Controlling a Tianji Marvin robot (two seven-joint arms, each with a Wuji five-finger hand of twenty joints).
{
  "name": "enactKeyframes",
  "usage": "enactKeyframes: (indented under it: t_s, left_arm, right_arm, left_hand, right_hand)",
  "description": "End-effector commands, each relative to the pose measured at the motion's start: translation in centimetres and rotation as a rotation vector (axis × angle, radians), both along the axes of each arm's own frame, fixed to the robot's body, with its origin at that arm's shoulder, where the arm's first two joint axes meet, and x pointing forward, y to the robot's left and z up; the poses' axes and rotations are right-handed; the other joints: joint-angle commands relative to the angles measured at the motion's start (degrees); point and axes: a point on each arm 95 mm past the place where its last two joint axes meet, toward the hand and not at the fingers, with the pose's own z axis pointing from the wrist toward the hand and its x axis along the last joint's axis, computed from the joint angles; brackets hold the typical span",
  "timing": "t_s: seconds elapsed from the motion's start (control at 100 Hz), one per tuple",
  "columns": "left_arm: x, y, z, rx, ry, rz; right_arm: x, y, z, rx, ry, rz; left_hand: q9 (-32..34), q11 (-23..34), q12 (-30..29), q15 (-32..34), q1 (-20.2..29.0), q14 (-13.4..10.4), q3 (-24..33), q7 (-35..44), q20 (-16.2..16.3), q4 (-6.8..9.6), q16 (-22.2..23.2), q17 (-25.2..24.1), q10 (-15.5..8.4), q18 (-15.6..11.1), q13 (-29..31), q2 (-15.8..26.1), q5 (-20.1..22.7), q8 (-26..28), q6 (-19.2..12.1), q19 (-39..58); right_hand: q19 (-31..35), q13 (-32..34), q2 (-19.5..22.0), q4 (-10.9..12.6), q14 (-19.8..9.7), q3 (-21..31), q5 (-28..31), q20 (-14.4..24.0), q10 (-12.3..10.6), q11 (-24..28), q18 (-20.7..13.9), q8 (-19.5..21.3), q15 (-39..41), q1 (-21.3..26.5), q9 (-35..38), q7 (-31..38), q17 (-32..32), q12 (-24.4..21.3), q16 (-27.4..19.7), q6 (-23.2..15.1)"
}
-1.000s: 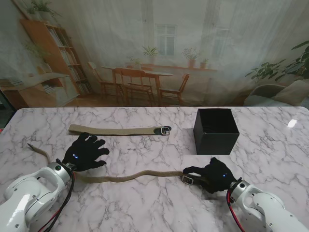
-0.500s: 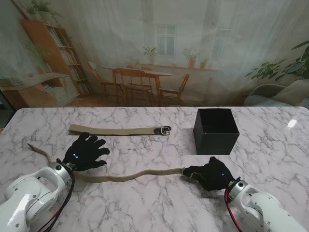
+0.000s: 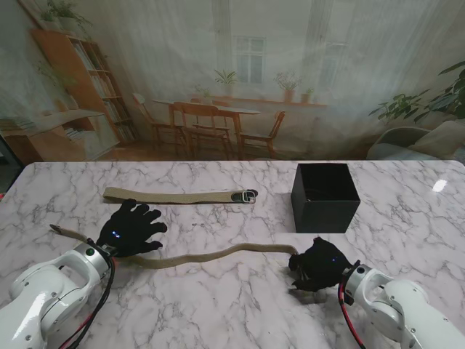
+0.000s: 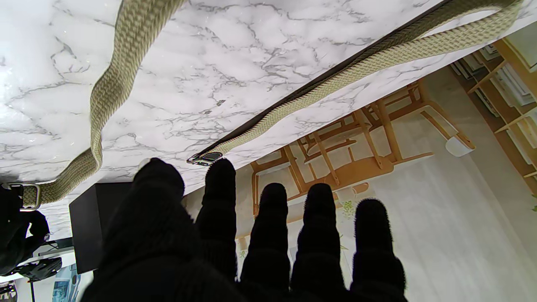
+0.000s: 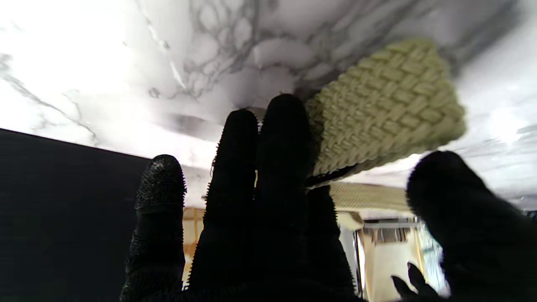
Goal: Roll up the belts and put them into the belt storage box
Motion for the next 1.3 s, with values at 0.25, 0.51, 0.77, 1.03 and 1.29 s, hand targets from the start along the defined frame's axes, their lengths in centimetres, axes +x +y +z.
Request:
enactKeyframes:
  t_s: [0.25, 0.51, 0.77, 1.03, 1.29]
  left_arm:
    - [0.0, -0.2, -0.5, -0.003, 0.021, 0.015]
    - [0.0, -0.2, -0.6, -0.008, 0.026, 0.018]
    - [0.1, -0.4, -0.7, -0.009, 0.034, 0.014]
    - [0.1, -0.4, -0.8, -0.012, 0.034, 0.014]
    - [0.0, -0.4, -0.8, -0.012, 0.034, 0.016]
  right_arm:
    - [-0.7, 0.9, 2.4, -0.096, 0.194, 0.068]
    - [-0.5, 0.6, 1.7, -0.200, 0.114, 0.074]
    - [-0.5, 0.3, 0.0, -0.158, 0.086, 0.006]
    - [-0.7, 0.5, -0.4, -0.115, 0.076, -0.012]
    - [-0.6, 0.7, -0.5, -0.077, 0.076, -0.007]
  left_hand:
    - [0.8, -0.8, 0.0, -0.3, 1.2, 1.0, -0.2, -0.3, 0.0, -0.34, -0.1, -1.2, 1.3, 2.3, 0.4, 2.2, 1.4, 0.5, 1.1, -1.8]
    - [0.9, -0.8, 0.0, -0.3, 1.4, 1.0, -0.1, -0.2, 0.0, -0.34, -0.1, -1.2, 1.2, 2.3, 0.4, 2.1, 1.5, 0.6, 1.1, -1.9]
    - [0.9, -0.8, 0.0, -0.3, 1.3, 1.0, -0.2, -0.2, 0.0, -0.34, -0.1, -1.2, 1.2, 2.3, 0.4, 2.2, 1.5, 0.6, 1.1, -2.0]
    - [0.8, -0.8, 0.0, -0.3, 1.3, 1.0, -0.2, -0.2, 0.0, -0.35, -0.1, -1.2, 1.3, 2.2, 0.3, 2.2, 1.6, 0.6, 1.1, -2.0]
    - [0.8, -0.8, 0.0, -0.3, 1.3, 0.9, -0.2, -0.1, 0.0, -0.36, -0.1, -1.3, 1.2, 2.3, 0.3, 2.2, 1.7, 0.6, 1.0, -2.0]
  right_hand:
    - [-4.4, -7.6, -2.8, 6.8, -3.4, 15.5, -10.5, 1.5, -2.5, -10.6, -1.2, 4.2, -8.2, 4.3, -11.5, -6.7, -5.0, -6.5, -6.6, 11.2]
    - [-2.9, -5.1, -17.8, -1.8, -4.4, 26.1, -8.2, 0.2, -6.4, -8.0, -2.5, 11.9, -6.0, 20.0, -9.2, 3.1, -2.4, -4.5, -6.6, -0.9]
    - [-2.7, -4.0, -2.5, -7.9, 2.7, 6.0, -6.3, 0.5, 0.8, -1.8, 5.8, 5.2, -1.3, 22.4, -15.1, 21.7, -3.1, 5.4, -0.4, -16.4]
    - [-4.9, -15.3, -3.1, -7.7, 4.6, 4.9, -2.0, 5.3, 9.3, -4.2, 10.7, 2.2, -0.6, 17.5, -44.1, 25.1, -4.4, -4.1, -1.2, -18.8]
    - [-7.0, -23.0, -6.7, -7.3, 7.5, 8.6, 2.4, 4.5, 15.8, -11.5, 11.2, -3.0, -8.5, 15.3, -58.9, 28.0, -5.6, -10.5, -8.1, -14.5]
